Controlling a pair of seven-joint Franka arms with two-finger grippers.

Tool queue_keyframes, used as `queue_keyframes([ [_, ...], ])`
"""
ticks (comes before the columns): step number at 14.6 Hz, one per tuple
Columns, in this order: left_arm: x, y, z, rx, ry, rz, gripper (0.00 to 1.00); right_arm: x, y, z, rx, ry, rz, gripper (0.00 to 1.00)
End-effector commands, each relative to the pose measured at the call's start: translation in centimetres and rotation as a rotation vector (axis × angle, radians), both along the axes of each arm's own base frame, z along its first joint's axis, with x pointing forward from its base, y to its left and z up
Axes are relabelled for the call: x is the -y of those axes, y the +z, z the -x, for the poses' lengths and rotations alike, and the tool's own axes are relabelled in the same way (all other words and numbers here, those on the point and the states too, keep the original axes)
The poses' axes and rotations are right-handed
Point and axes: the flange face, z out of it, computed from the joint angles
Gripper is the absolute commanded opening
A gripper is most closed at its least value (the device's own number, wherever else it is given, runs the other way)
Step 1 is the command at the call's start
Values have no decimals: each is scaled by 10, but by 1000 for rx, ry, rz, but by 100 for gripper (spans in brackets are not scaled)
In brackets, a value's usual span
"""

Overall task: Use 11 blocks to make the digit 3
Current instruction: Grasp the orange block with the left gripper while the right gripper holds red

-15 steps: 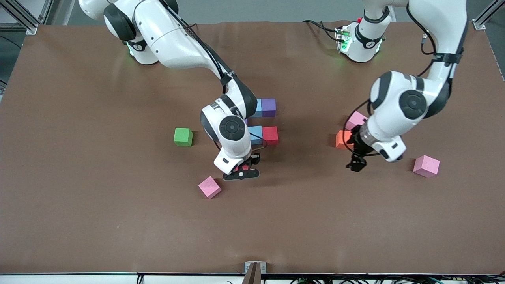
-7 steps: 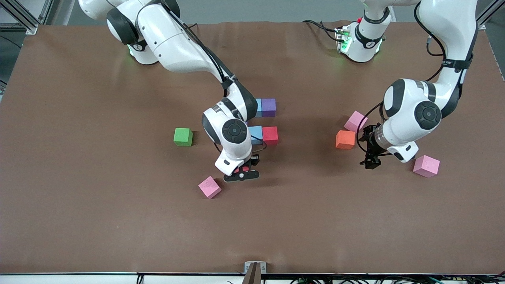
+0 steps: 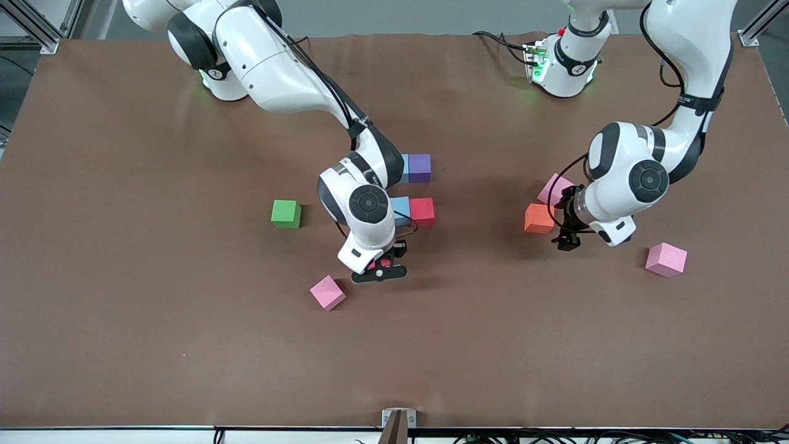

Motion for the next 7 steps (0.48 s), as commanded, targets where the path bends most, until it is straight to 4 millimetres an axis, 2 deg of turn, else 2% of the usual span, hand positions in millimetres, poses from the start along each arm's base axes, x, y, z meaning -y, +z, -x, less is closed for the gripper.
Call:
queue_keyframes([
  [1,1,1,12,-10,-37,-15,97,-5,-3,1,0,20,10,0],
  [7,6,-17,15,-34,-45,-11,97,-7,-5,7,-27,27,28,0],
])
